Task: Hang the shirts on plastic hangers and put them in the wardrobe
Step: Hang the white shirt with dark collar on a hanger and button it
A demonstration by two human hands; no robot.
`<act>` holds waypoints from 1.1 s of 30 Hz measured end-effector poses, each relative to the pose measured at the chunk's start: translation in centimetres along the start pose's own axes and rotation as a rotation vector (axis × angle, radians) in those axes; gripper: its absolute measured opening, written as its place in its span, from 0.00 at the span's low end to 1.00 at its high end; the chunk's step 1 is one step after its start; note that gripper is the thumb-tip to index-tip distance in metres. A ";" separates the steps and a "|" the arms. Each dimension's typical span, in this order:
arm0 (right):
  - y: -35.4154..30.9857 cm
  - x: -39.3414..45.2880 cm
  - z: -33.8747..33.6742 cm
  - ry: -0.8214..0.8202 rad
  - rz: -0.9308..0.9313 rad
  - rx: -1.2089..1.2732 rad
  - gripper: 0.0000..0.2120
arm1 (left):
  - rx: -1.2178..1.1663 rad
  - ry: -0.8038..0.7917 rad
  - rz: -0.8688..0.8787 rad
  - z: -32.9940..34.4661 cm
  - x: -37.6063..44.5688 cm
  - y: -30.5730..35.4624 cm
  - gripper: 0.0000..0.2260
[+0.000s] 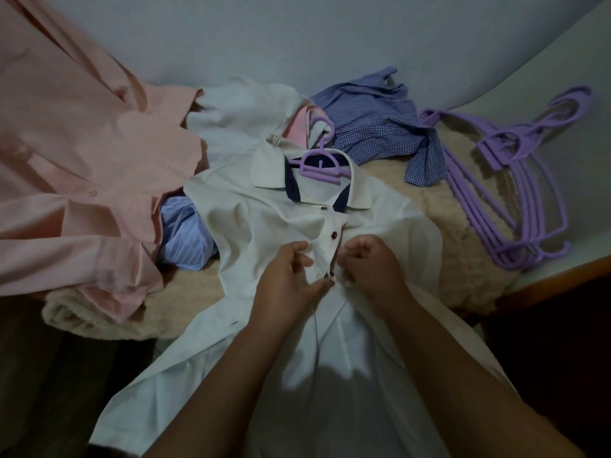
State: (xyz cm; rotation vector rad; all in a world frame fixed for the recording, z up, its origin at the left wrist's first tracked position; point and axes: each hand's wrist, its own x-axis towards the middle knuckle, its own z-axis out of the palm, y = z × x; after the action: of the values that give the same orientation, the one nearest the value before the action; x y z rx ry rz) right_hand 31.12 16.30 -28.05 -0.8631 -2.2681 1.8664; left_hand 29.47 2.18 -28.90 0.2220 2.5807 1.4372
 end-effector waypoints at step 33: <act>-2.5 -8.2 -0.5 0.045 -0.012 0.149 0.14 | -0.506 0.103 -0.179 -2.4 -6.7 4.7 0.13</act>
State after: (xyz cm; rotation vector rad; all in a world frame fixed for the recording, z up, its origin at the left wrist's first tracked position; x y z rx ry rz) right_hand 37.26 12.69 -23.26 -0.8586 -2.0725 1.9605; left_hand 35.61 1.22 -23.11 -0.1529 2.1416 1.9997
